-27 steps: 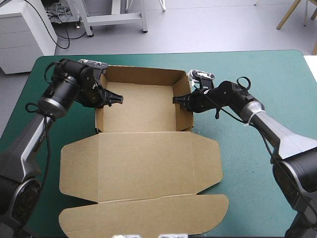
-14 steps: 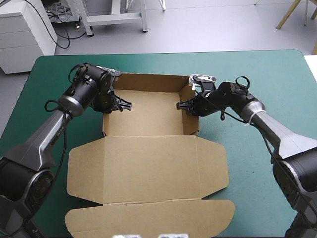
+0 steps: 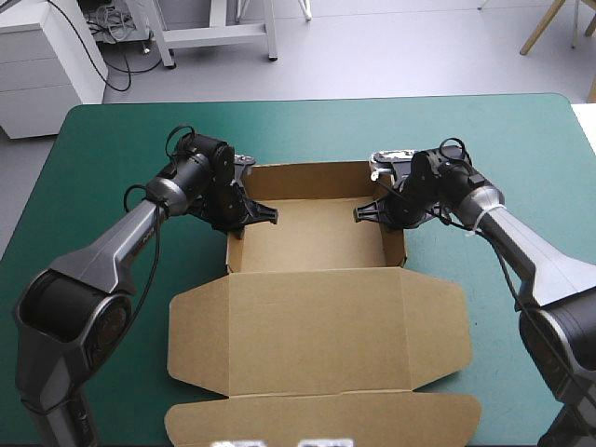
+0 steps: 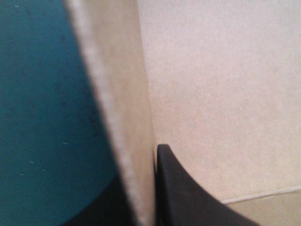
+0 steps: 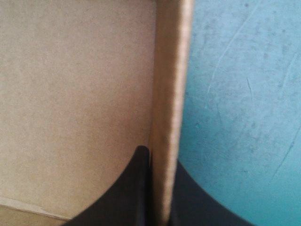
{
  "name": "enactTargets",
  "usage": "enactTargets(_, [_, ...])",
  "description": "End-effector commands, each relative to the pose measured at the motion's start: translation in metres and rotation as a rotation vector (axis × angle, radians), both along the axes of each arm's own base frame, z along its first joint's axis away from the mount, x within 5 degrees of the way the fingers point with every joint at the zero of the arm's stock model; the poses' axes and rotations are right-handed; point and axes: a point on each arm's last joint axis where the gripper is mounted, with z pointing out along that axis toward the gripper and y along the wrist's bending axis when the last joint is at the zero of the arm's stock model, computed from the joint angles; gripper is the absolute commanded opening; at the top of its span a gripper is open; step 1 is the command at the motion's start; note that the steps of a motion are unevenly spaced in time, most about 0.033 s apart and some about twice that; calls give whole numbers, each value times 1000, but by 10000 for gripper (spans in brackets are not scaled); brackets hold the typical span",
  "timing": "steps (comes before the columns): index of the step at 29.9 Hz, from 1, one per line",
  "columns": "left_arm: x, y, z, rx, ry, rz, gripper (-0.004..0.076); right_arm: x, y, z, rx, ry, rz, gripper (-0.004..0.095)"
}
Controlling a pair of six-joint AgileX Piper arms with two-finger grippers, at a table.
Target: Fold the box
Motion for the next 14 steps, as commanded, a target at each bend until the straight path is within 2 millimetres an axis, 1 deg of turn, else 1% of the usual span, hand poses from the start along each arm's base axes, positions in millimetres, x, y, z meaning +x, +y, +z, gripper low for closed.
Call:
enactTargets(1, [-3,-2,18,-19,-48,-67,-10,-6,-3,32,5,-94,45,-17])
enactTargets(4, [-1,-3,16,-20,-55,-87,-10,-6,-3,32,6,-94,42,-11])
enactTargets(5, [0,-3,15,-22,-59,-87,-10,-6,-3,32,3,-92,43,1])
enactTargets(6, [1,-3,15,-24,-64,-86,-9,-6,-3,32,3,-92,43,33])
enactTargets(8, [1,-4,15,-24,-66,-89,-6,-6,-3,32,-1,-93,44,132])
enactTargets(10, [1,-4,15,-20,-69,-113,25,-6,-3,33,1,-93,40,287])
enactTargets(11, [1,-4,15,-18,-70,-121,54,-5,-3,33,4,-97,29,360])
enactTargets(12, [1,-4,15,-18,-70,-126,82,-4,-4,33,0,-102,21,410])
enactTargets(14, [0,-4,16,-19,-71,-154,172,-3,-6,33,-22,-110,-1,490])
